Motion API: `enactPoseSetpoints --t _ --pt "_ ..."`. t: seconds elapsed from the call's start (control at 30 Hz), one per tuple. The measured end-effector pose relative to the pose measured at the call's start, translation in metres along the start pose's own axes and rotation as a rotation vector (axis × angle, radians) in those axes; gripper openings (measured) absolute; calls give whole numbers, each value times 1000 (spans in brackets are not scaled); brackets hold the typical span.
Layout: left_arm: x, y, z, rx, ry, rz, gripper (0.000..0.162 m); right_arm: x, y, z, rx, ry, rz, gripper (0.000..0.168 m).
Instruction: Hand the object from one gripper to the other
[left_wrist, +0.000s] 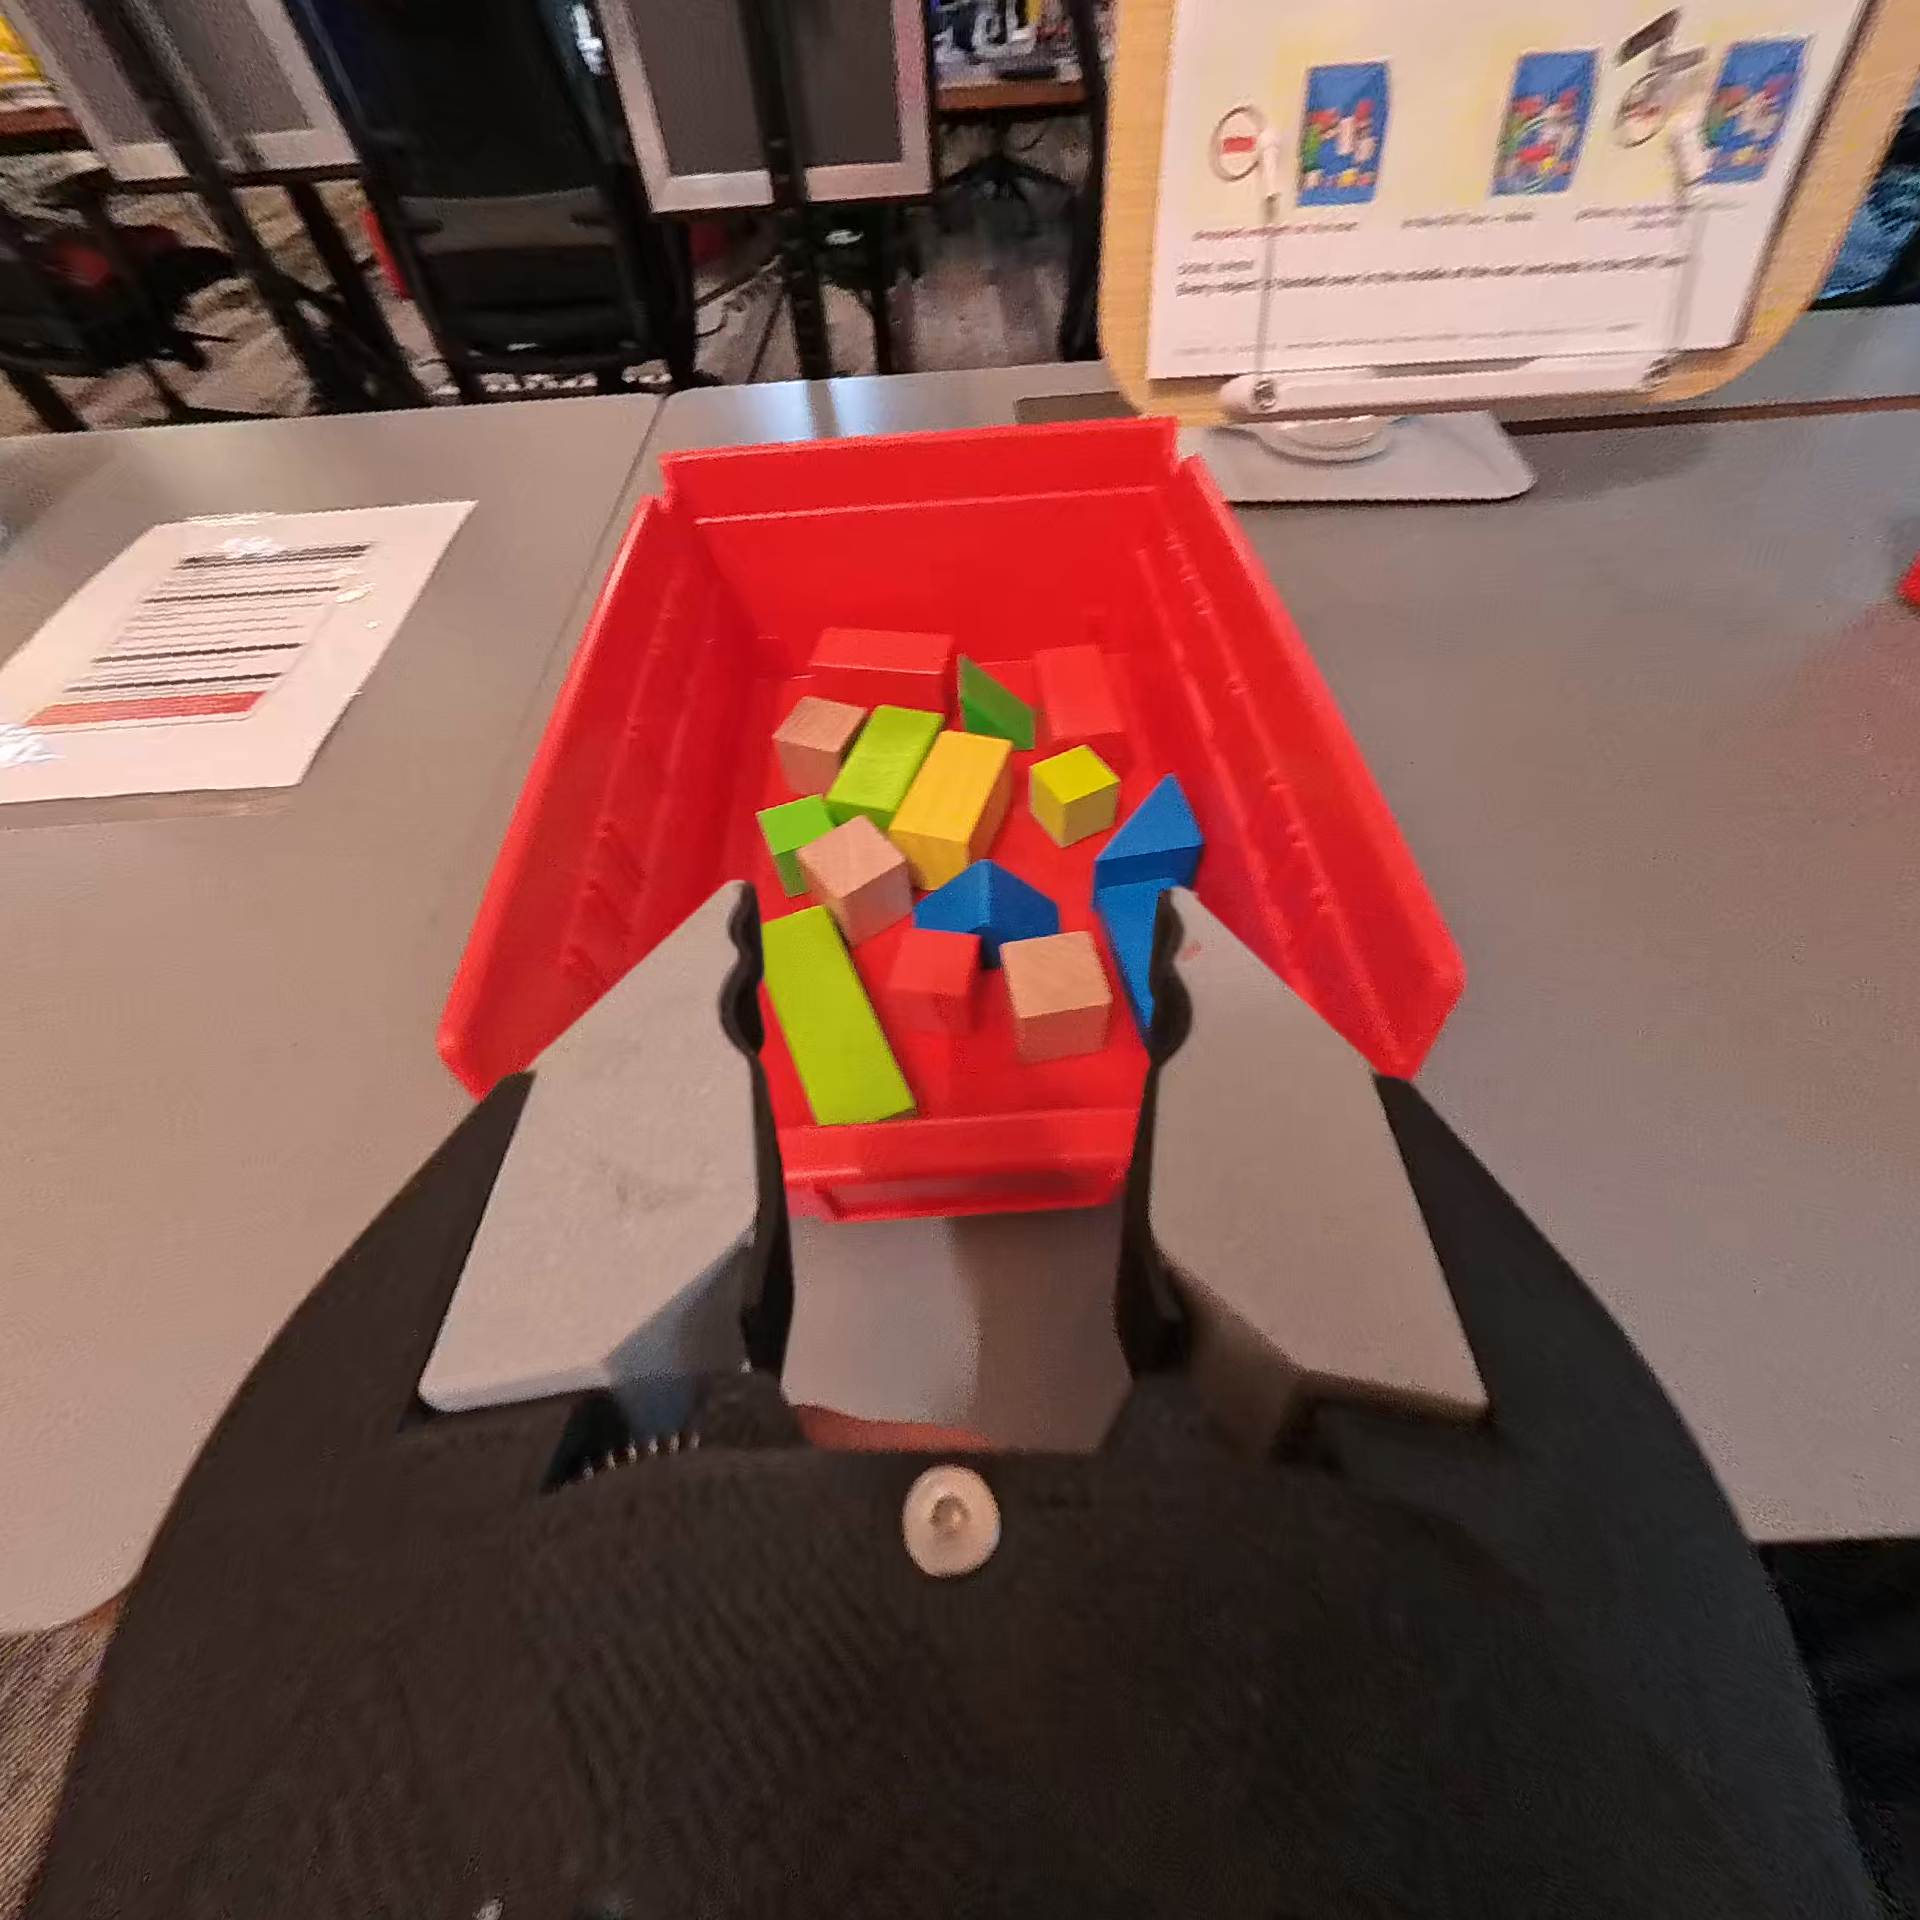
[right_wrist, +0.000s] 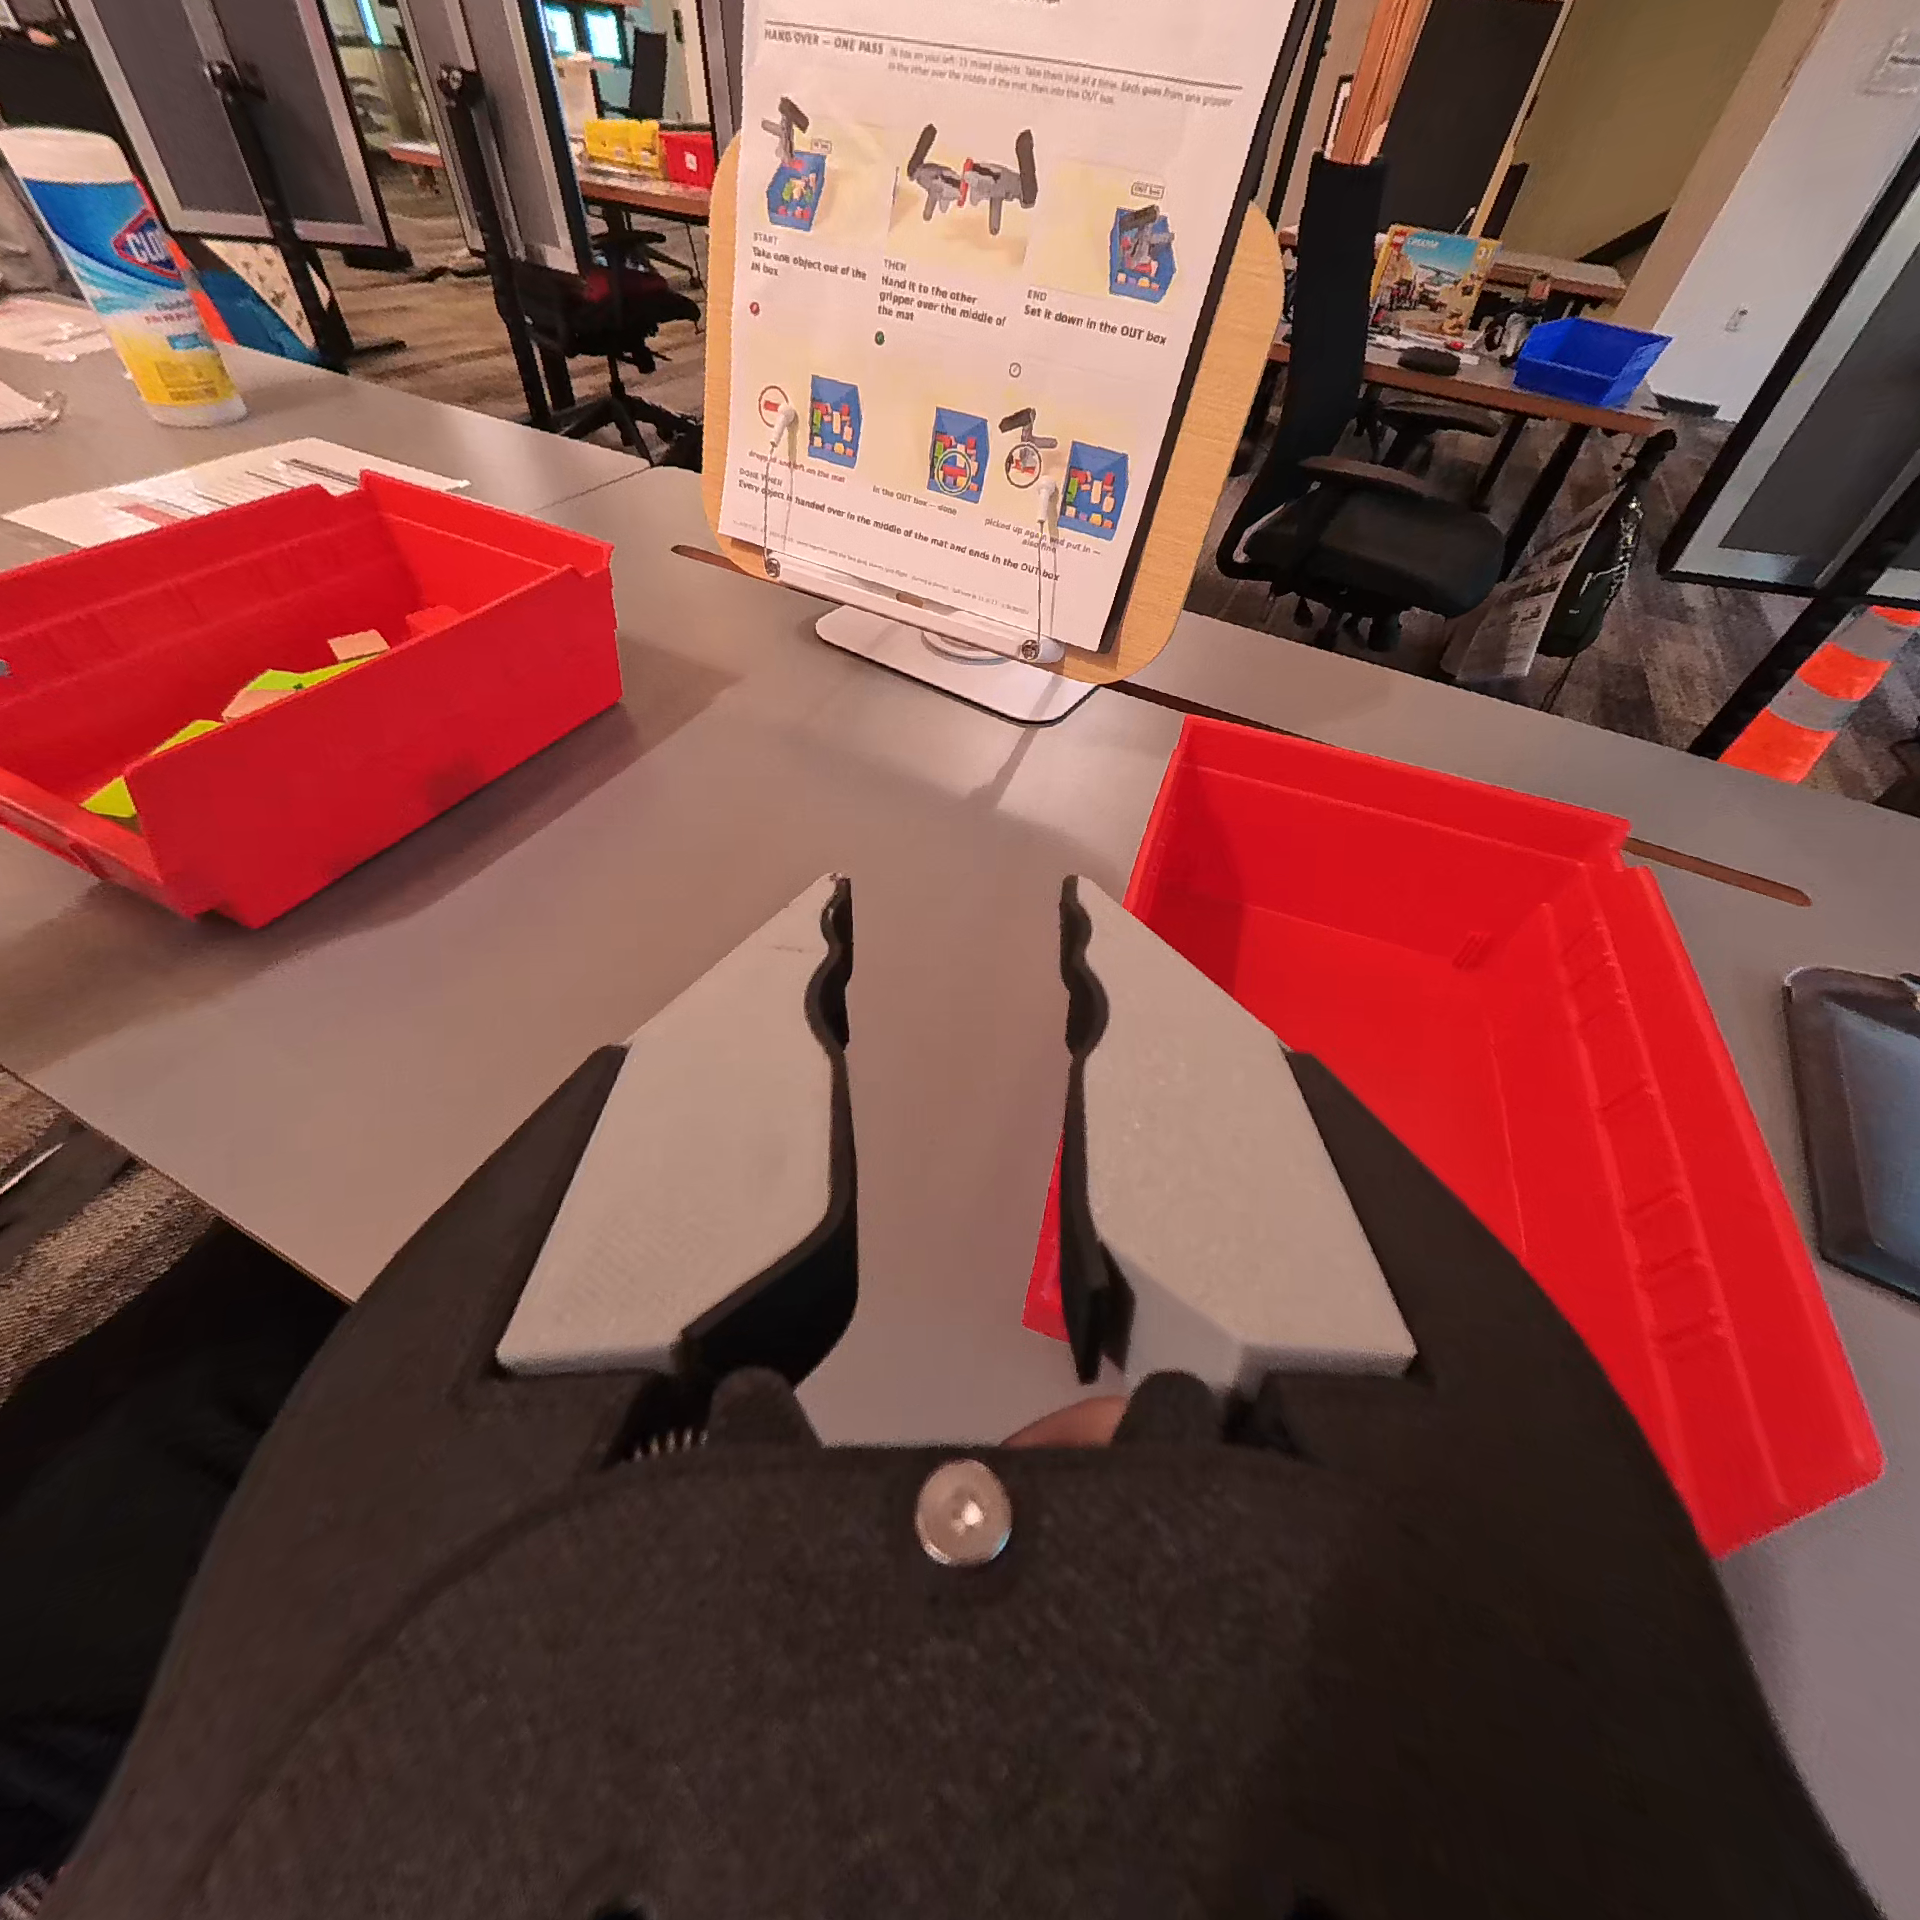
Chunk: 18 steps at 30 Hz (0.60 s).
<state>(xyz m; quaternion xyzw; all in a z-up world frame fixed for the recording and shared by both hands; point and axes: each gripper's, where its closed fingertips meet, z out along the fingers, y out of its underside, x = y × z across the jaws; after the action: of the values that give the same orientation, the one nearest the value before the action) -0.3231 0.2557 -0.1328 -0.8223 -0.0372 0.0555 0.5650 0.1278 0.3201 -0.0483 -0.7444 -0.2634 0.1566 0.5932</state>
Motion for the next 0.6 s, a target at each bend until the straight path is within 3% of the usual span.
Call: enactPoseSetpoints --t 0.13,0.2,0.23,0.33,0.37,0.6 --pt "-10 7 6 -23 -28 -35 69 -1 -2 -2 10 0 -4 38" --pt "-22 12 10 -50 -100 -46 47 0 -4 -3 18 4 -11 38" --pt "-29 16 11 -73 -144 -41 49 0 -4 -3 22 5 -13 38" --pt "-30 26 16 -128 -166 -13 80 -1 -5 -3 28 6 -17 38" --pt "-27 25 16 -126 -149 -15 83 -1 -6 -3 29 5 -17 38" --pt "-28 2 -1 -31 -128 -52 82 -1 -4 -3 23 5 -31 38"
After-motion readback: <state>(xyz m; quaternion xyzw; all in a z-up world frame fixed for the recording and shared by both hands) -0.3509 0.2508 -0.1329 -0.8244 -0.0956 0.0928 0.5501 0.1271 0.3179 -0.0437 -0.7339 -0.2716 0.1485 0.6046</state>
